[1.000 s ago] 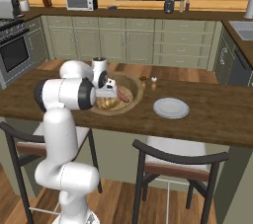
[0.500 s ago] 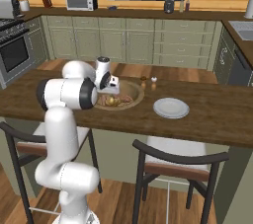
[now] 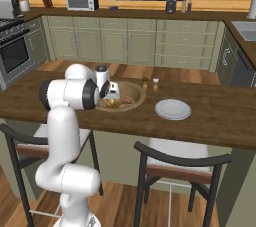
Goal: Place one bun and one sausage from the bowl on each plate.
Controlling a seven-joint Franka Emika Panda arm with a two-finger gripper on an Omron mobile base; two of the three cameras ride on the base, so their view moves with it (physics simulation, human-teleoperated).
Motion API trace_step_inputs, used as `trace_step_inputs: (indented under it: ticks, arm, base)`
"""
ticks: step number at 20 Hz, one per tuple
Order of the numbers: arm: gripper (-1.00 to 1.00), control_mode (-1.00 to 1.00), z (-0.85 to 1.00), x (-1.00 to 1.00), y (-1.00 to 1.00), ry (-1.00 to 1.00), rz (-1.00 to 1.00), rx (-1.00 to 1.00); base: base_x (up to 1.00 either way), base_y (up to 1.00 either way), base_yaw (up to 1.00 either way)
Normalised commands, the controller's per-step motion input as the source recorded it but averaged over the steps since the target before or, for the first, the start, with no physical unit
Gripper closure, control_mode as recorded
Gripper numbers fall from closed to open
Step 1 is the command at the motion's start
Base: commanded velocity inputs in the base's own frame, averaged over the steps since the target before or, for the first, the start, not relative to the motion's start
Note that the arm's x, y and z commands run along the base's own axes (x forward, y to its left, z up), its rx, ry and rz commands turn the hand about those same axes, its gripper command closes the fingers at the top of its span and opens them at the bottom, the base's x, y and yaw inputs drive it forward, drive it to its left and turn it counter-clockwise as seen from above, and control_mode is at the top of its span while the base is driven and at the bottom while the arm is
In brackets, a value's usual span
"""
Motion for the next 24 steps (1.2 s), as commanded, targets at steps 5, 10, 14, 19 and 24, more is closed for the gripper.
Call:
trace_step_inputs:
  ticks: [5, 10, 14, 19, 24]
  arm:
    - [-1.0, -1.0, -0.23, 0.1, -0.25, -0.05, 0.09, 0.0]
    - [-1.0, -1.0, -0.46, 0.19, 0.1, 0.02, 0.0, -0.11]
    - [-1.0, -1.0, -0.22, 0.11, -0.08, 0.09, 0.0, -0.08]
    - [-1.0, -1.0, 0.0, -0.08, -0.34, 0.0, -0.02, 0.04]
    - [-1.0, -1.0, 0.02, -0.63, -0.39, 0.0, -0.15, 0.1]
  base:
    - [0.0, 0.0, 0.0]
    - [0.0, 0.0, 0.0]
    - [0.0, 0.0, 0.0]
    - [0.0, 0.0, 0.0]
    - [0.0, 0.0, 0.0]
